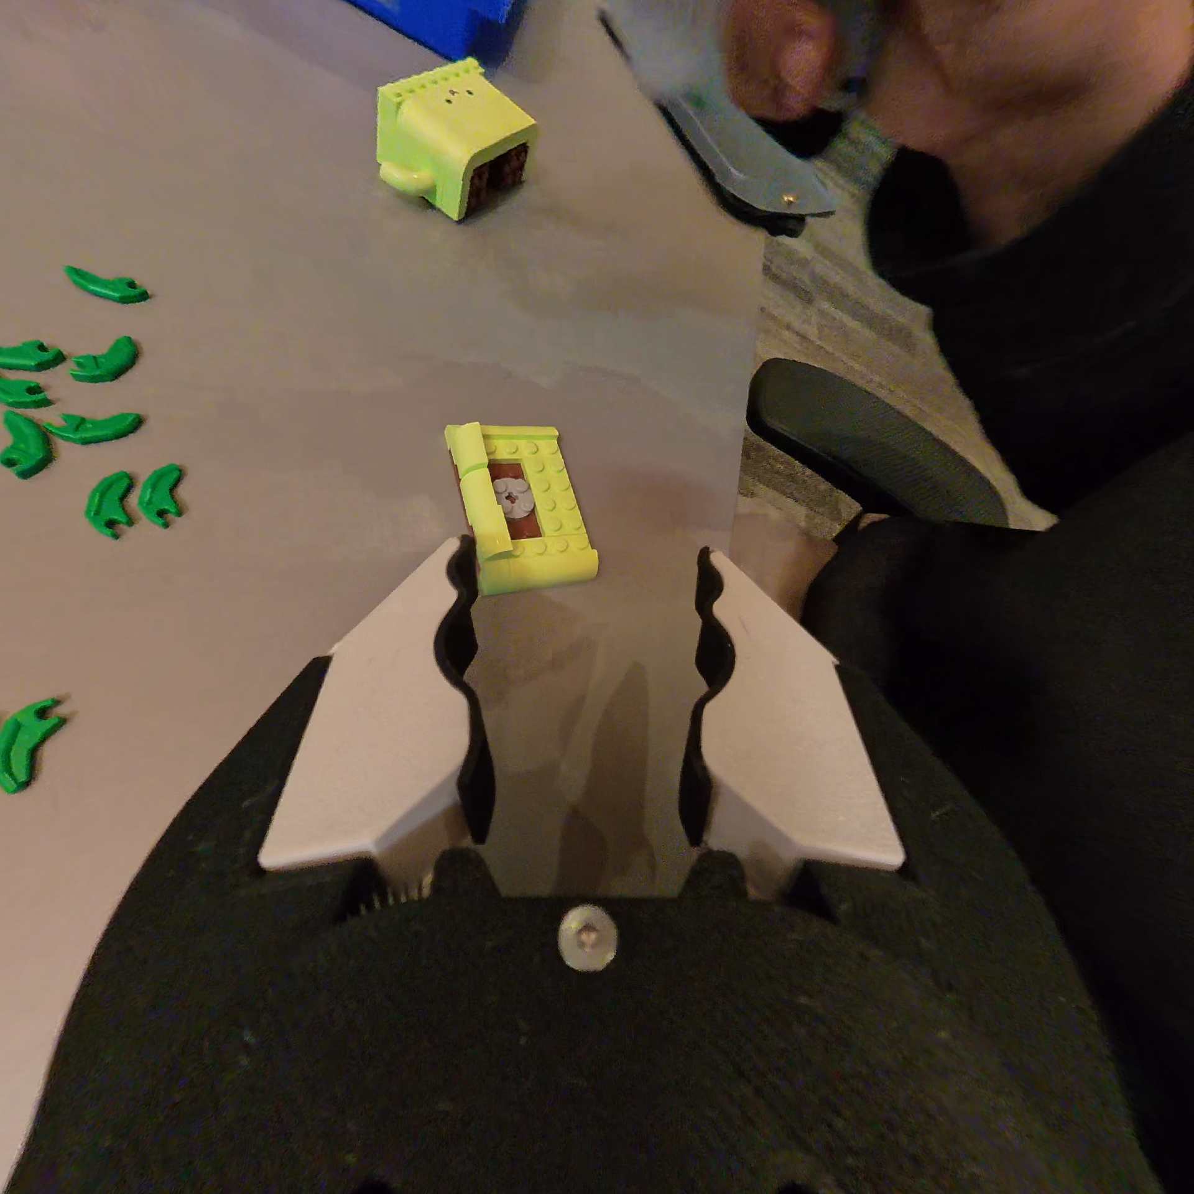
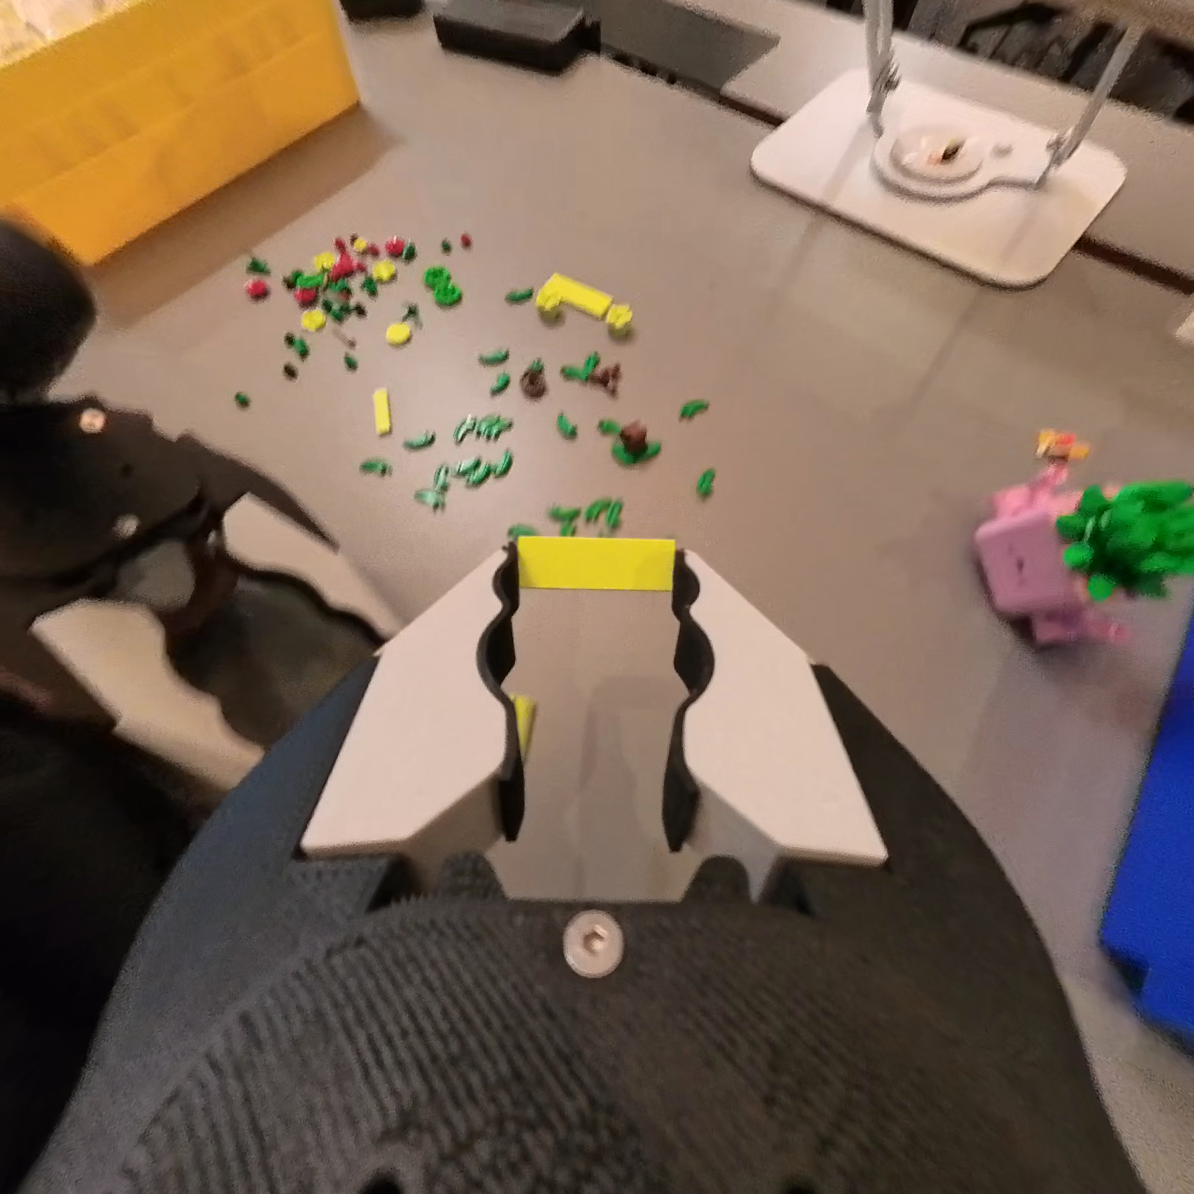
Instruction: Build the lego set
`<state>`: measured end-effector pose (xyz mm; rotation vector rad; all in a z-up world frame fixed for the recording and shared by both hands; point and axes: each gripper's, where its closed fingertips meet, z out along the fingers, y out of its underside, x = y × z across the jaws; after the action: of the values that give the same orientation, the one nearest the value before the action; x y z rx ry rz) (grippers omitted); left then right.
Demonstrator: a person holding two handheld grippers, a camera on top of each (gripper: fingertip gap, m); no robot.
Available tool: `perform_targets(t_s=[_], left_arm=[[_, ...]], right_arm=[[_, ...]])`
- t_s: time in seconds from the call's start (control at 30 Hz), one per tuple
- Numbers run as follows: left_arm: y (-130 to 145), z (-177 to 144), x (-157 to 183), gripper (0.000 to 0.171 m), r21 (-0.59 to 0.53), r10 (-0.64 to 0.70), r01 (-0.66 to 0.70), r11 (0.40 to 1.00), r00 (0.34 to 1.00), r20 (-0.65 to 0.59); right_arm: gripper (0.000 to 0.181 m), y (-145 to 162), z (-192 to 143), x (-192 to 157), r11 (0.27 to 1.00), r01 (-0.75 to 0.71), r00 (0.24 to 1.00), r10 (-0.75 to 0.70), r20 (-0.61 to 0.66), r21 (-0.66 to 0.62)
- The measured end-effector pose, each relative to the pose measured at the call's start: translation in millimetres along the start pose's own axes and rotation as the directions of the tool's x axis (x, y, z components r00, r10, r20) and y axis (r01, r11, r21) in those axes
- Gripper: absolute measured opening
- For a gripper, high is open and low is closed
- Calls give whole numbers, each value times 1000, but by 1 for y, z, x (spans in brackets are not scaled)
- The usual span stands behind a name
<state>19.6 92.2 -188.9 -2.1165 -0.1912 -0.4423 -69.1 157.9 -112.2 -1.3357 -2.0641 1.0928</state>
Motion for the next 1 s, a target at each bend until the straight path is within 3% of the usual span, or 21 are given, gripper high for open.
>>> perform_targets(t_s=[0.1,0.2,0.37,0.53,0.63,0.9,1.0], left_arm=[[2,2,-7,62,-20,-7,8,1000,999,54],[6,5,-9,62,-53,-1,5,999,997,79],[11,9,-8,60,-101,53,-43,994,993,104],[22,21,10,54,-201,230,-212,956,971,67],[19,23,11,52,-191,288,-266,945,953,93],[9,21,0,52,-139,150,-136,981,984,94],[11,22,-2,50,-155,155,-137,978,982,111]], right_arm=[[47,45,-17,3,992,41,997,-49,-64,-121],[47,66,-28,3,990,22,997,-32,-72,-139],[47,71,-35,-13,994,0,1000,-1,-16,-108],[47,82,-36,-33,993,46,998,-42,39,-112],[47,90,-30,-40,990,77,996,-70,63,-115],[47,99,-6,-64,982,150,967,-123,222,-111],[47,107,5,-62,966,213,962,-182,205,-143]])
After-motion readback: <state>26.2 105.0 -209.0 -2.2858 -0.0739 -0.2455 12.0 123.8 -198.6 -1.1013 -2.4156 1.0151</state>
